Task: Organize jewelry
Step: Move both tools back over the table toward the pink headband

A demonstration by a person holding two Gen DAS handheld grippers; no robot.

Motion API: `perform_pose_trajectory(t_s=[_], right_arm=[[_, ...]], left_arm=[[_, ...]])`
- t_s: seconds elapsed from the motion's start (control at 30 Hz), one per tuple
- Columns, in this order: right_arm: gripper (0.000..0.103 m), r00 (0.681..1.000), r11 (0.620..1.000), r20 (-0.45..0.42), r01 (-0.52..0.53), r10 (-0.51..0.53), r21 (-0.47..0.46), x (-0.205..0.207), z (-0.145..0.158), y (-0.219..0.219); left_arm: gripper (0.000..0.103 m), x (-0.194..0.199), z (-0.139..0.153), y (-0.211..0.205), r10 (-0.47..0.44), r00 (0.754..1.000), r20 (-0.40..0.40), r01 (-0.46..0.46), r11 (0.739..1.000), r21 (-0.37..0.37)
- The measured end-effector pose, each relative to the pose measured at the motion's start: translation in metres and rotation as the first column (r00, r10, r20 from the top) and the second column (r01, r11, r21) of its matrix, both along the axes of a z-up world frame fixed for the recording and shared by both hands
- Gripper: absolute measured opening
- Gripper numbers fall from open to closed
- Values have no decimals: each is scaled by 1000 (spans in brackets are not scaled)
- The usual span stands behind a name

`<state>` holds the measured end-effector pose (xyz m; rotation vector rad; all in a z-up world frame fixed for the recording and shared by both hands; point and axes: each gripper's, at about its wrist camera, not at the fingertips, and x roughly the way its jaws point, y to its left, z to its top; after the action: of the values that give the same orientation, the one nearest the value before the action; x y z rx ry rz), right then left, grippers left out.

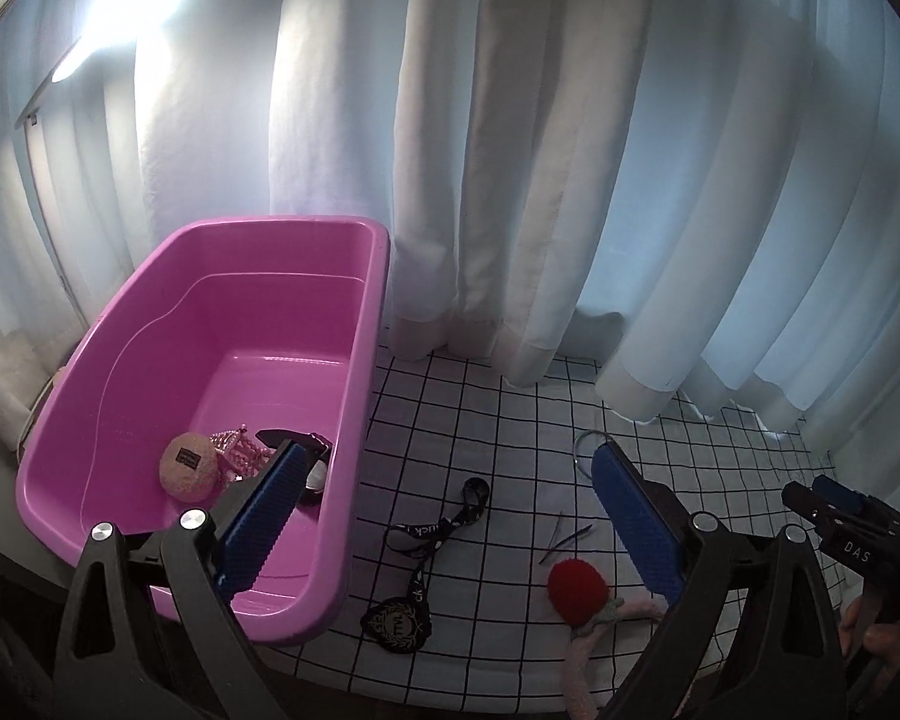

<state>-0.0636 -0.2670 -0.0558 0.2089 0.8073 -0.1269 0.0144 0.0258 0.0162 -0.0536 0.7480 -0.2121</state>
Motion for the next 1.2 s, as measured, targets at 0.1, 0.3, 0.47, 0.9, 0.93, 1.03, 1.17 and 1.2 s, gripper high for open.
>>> perform_pose_trajectory(t_s=[0.1, 0.3, 0.47, 0.9, 0.93, 1.03, 1.17, 1.2], right_arm=[[67, 1000, 1000, -3, 2, -2, 10, -3, -2, -4], [67, 1000, 1000, 7, -22, 22, 17, 0, -1, -1], [67, 999, 999, -22, -40, 41, 28, 2, -14, 1], [67, 986, 995, -156, -48, 61, 82, -12, -80, 7], [67, 984, 995, -167, -49, 63, 82, -13, -85, 8], [67, 979, 995, -191, -56, 71, 85, -17, -98, 10], [67, 975, 994, -212, -55, 73, 94, -19, -111, 11], [67, 974, 994, -215, -56, 75, 95, -20, -113, 12]], left_arm=[[94, 5, -4, -2, 10, 1000, -14, -10, 1000, 2], [94, 3, -13, -4, 13, 999, -30, -12, 1000, 19], [94, -3, -34, -17, -28, 997, -65, 29, 999, 26], [94, -14, -103, -50, -90, 986, -143, 105, 989, 100], [94, -15, -108, -51, -92, 984, -153, 107, 990, 94], [94, -15, -121, -54, -93, 980, -177, 110, 989, 94], [94, -8, -139, -54, -71, 979, -193, 93, 990, 109], [94, -5, -143, -53, -60, 979, -196, 83, 991, 109]])
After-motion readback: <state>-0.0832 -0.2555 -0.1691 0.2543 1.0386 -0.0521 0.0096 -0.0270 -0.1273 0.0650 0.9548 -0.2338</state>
